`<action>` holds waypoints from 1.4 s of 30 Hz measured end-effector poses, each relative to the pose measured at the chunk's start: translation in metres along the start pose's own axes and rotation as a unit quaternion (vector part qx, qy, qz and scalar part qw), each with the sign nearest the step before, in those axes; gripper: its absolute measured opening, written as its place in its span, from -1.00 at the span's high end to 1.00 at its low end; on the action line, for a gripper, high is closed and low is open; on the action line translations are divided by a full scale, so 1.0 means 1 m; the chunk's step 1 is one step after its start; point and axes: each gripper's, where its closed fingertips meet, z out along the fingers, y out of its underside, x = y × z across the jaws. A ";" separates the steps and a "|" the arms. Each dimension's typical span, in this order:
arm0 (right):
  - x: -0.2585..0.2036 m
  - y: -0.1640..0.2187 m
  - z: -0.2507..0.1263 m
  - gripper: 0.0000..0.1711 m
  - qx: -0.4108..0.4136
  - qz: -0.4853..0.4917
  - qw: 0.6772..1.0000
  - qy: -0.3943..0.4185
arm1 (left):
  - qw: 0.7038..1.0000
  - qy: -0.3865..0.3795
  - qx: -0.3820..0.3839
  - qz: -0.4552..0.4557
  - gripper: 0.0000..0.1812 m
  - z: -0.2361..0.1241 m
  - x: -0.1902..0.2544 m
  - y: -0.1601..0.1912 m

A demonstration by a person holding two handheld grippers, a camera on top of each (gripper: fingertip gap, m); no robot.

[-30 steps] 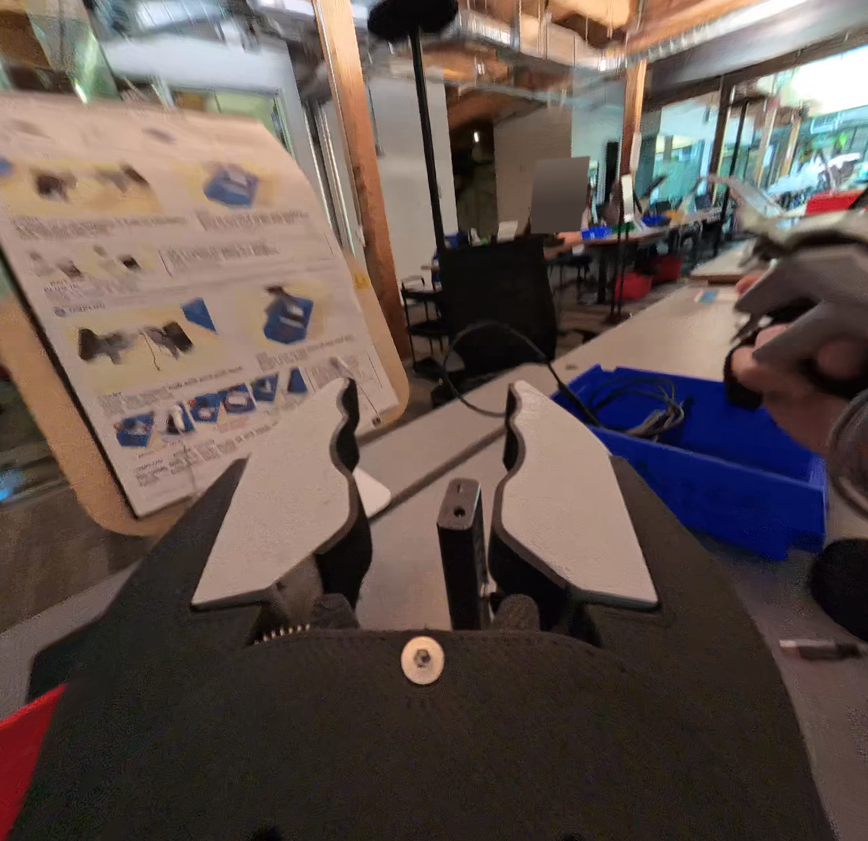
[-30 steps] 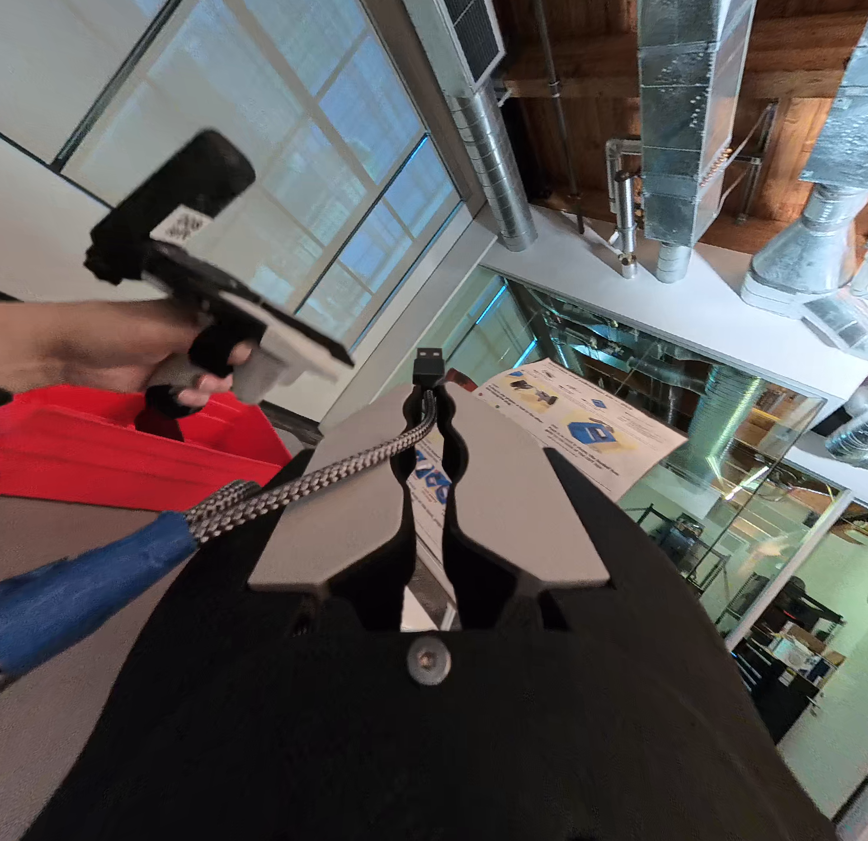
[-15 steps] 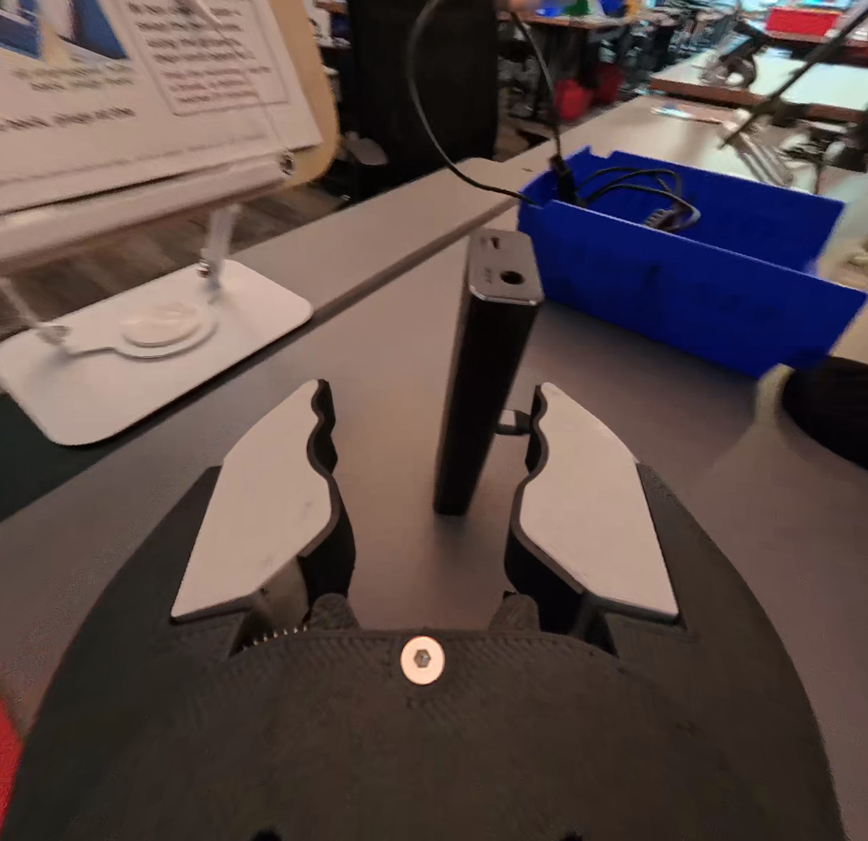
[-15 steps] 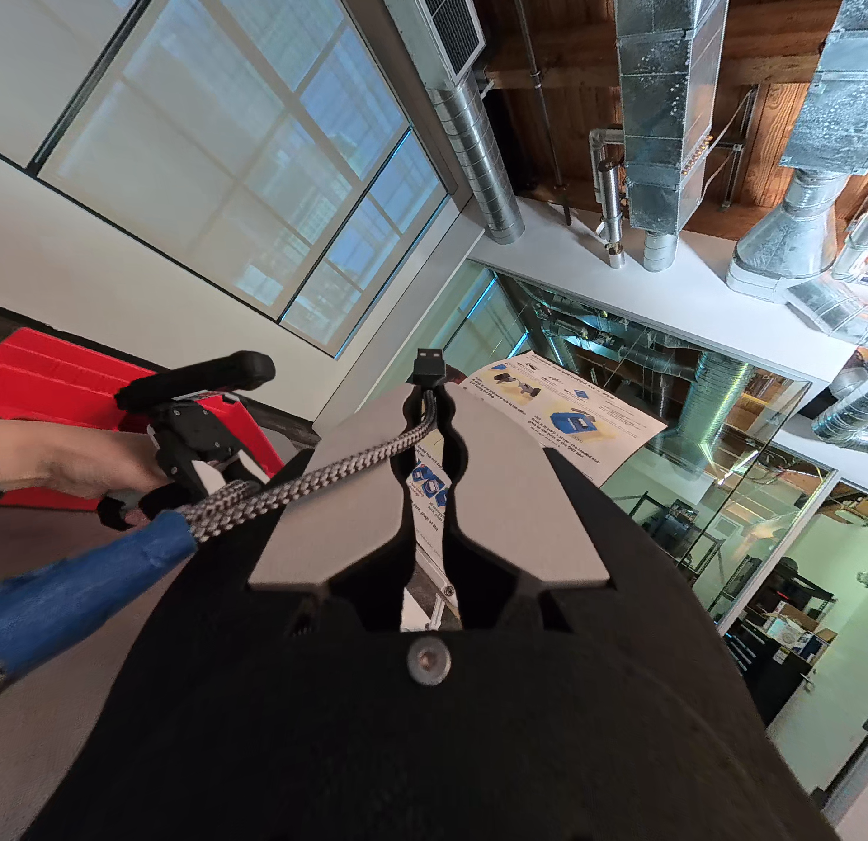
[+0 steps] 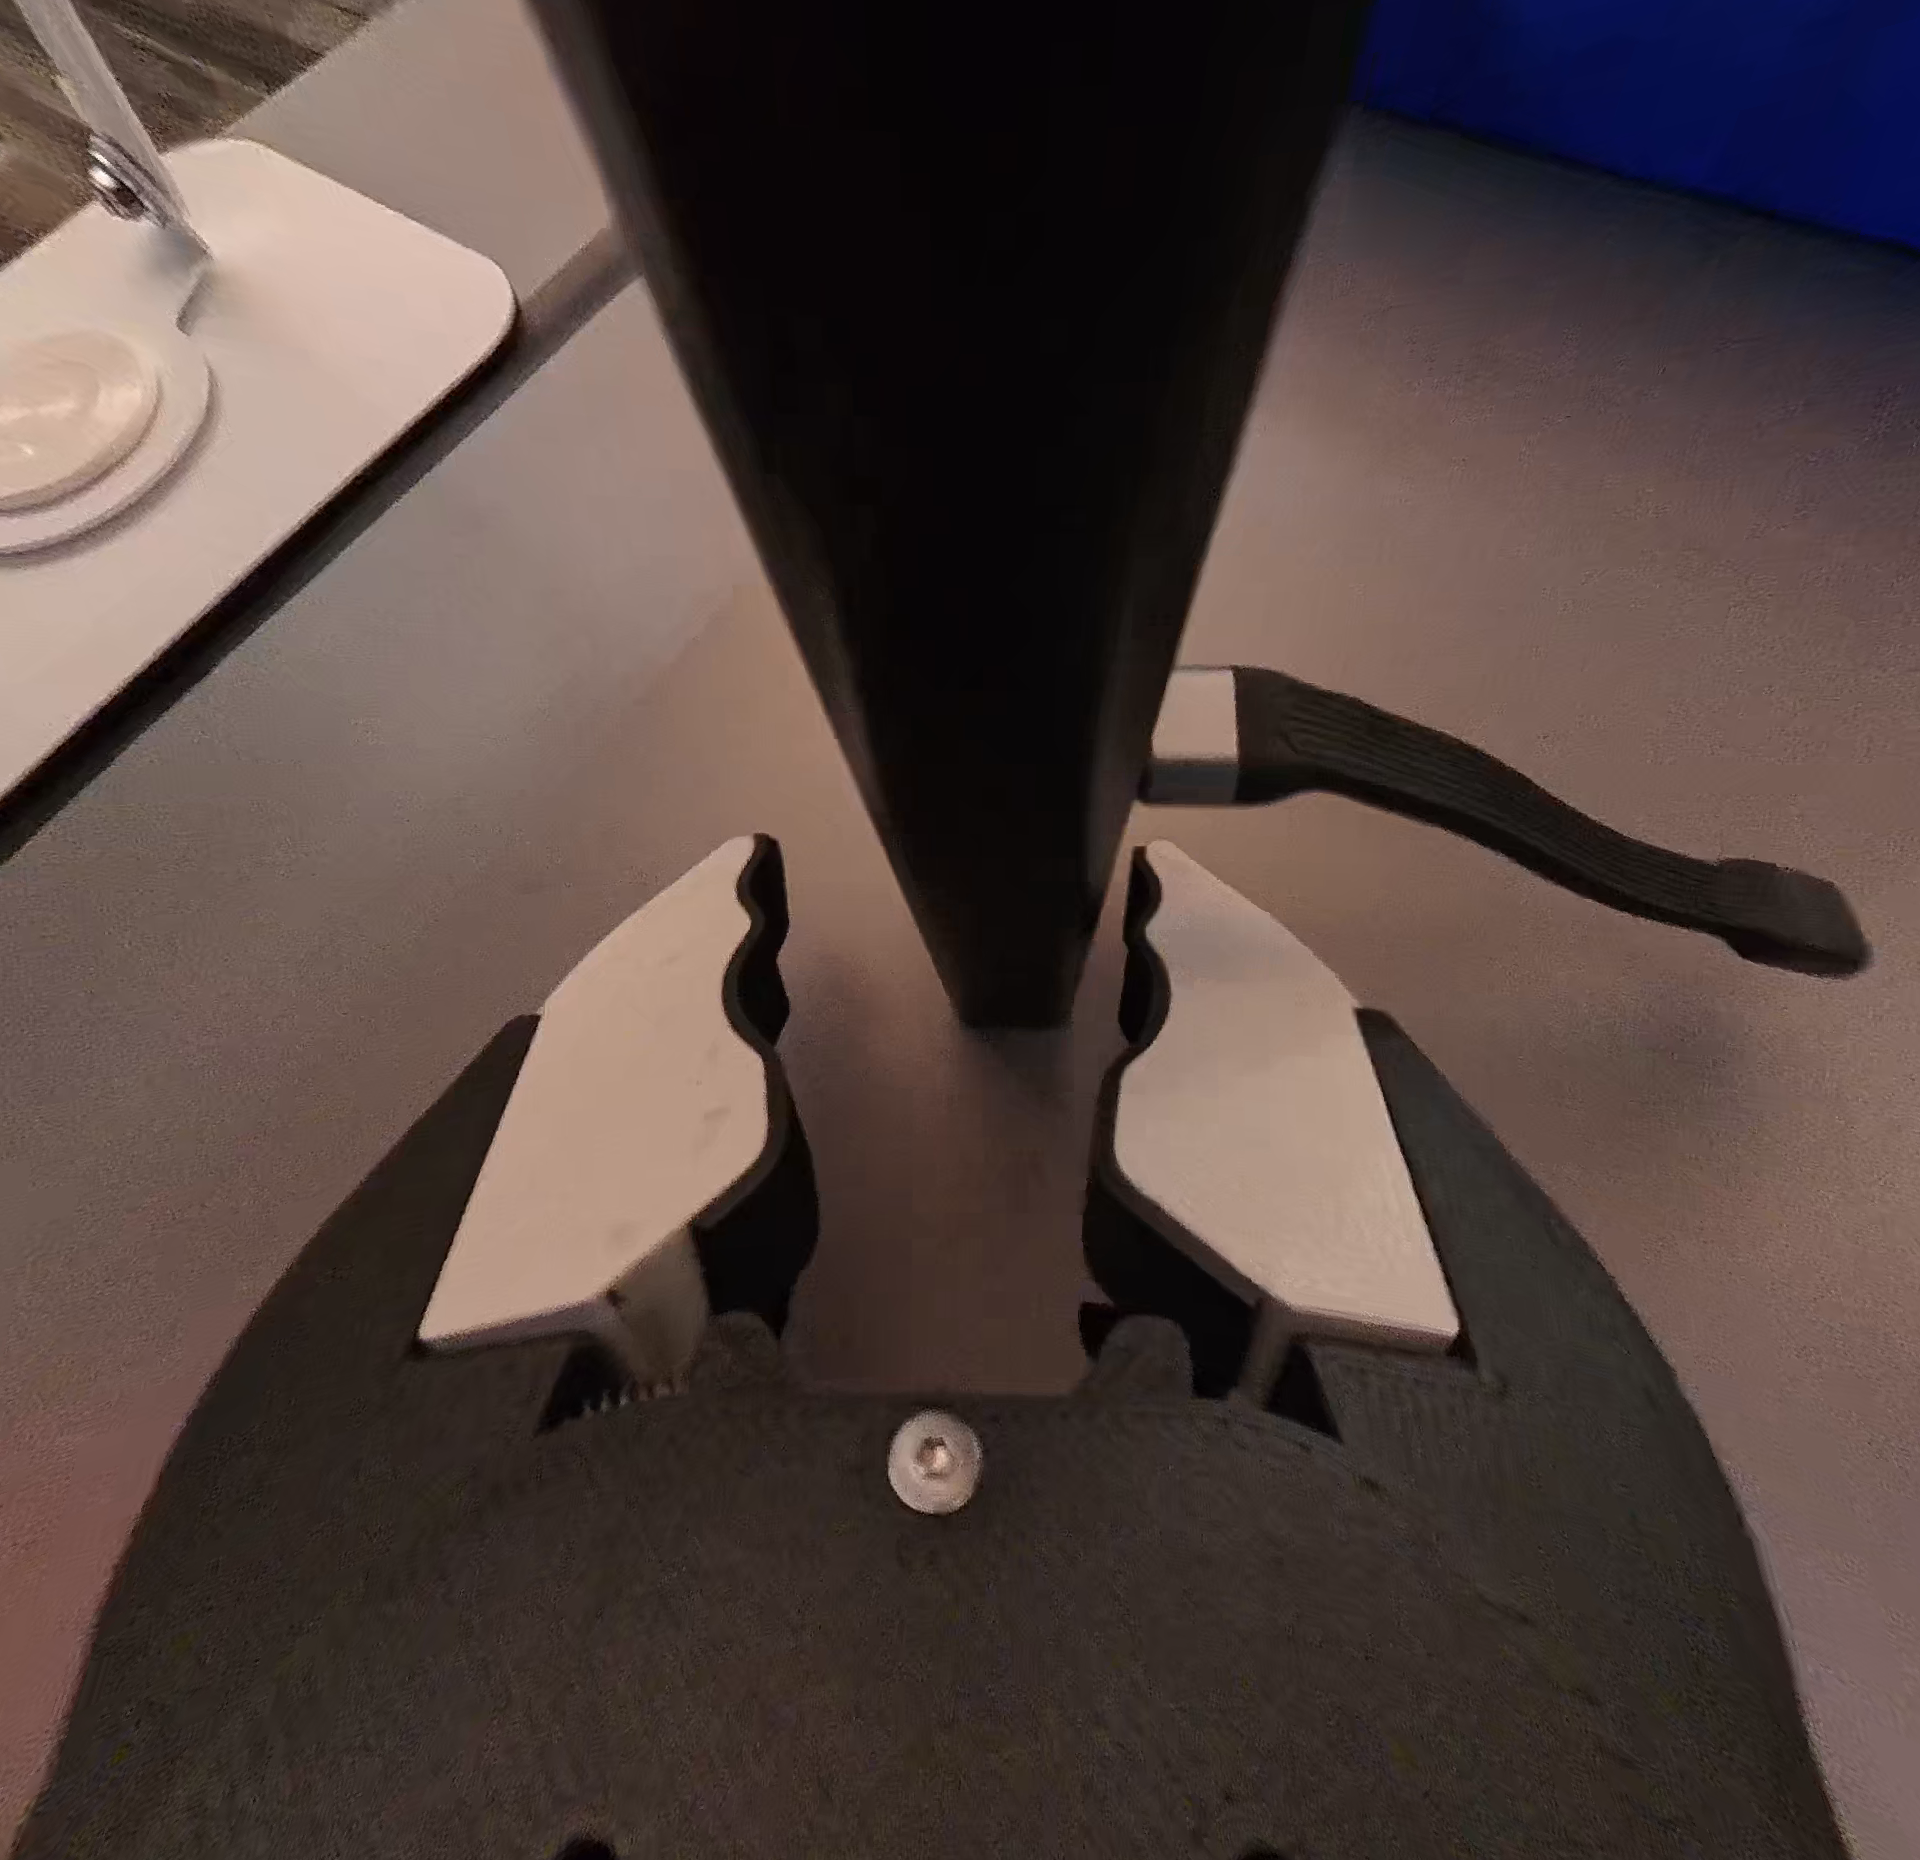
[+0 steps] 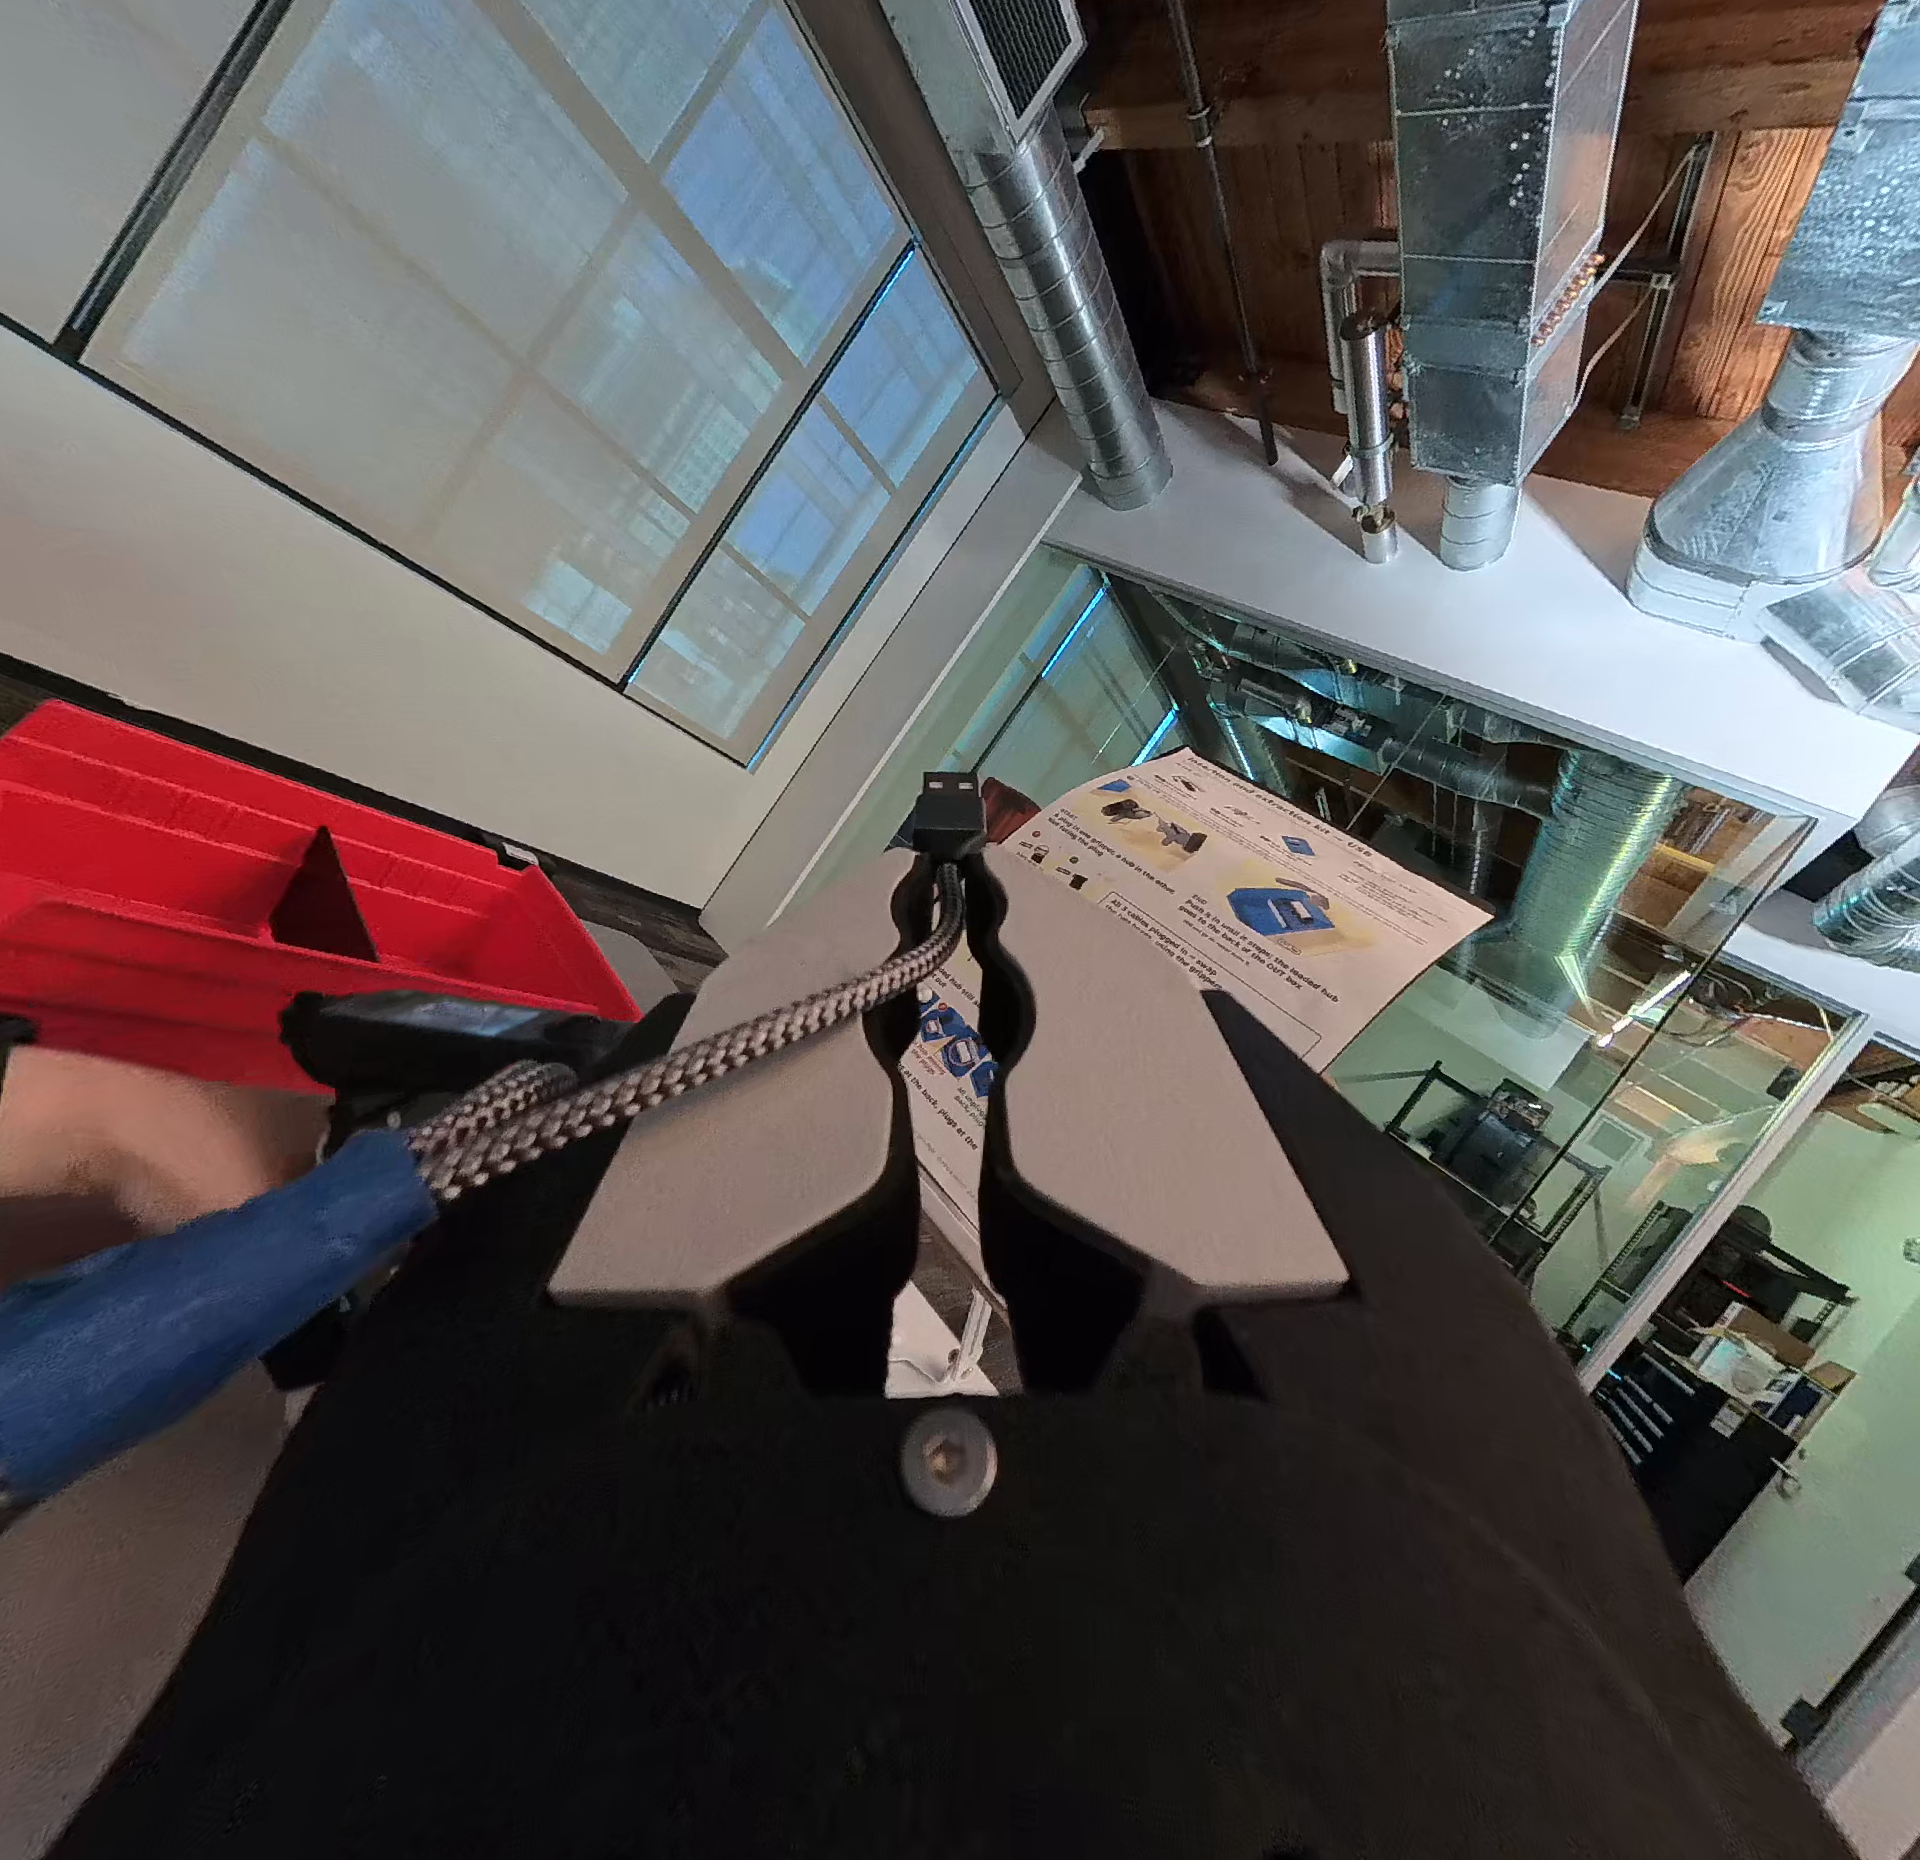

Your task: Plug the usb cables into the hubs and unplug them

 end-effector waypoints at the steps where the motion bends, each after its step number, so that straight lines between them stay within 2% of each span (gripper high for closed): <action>1: 0.000 0.000 0.000 0.92 -0.001 0.000 1.000 0.000 | 1.000 -0.007 0.014 -0.001 0.34 0.003 -0.001 -0.003; 3: 0.000 0.001 0.000 0.92 -0.002 0.000 1.000 0.000 | 1.000 -0.008 0.026 -0.003 0.44 0.007 0.000 -0.006; 7: 0.000 0.001 0.001 0.92 -0.002 -0.001 1.000 -0.001 | 0.999 -0.011 0.031 0.004 0.50 0.010 0.002 -0.010; 9: -0.001 0.001 0.001 0.92 -0.003 -0.001 1.000 -0.001 | 0.999 0.009 0.029 0.011 0.66 0.011 0.008 -0.010; 18: 0.002 0.015 0.003 0.92 -0.023 0.028 0.999 0.004 | 0.999 0.000 0.038 -0.036 0.67 0.008 -0.004 -0.015; 22: -0.004 0.032 0.010 0.93 -0.048 0.072 0.996 0.000 | 0.993 0.008 0.077 -0.091 0.67 -0.008 -0.010 -0.033; 25: -0.012 0.047 0.016 0.93 -0.075 0.102 0.992 -0.010 | 0.990 0.032 0.066 -0.123 0.68 -0.014 -0.008 -0.037; 30: -0.011 0.063 0.017 0.92 -0.097 0.132 0.986 -0.007 | 0.979 0.078 0.100 -0.160 0.68 -0.015 0.001 -0.048; 36: 0.014 0.061 0.008 0.92 -0.086 0.178 0.980 0.020 | 0.939 0.119 0.229 -0.226 0.68 -0.057 -0.009 -0.089; 42: 0.030 0.078 0.003 0.92 -0.086 0.262 0.959 0.064 | 0.859 0.167 0.416 -0.248 0.66 -0.138 -0.007 -0.147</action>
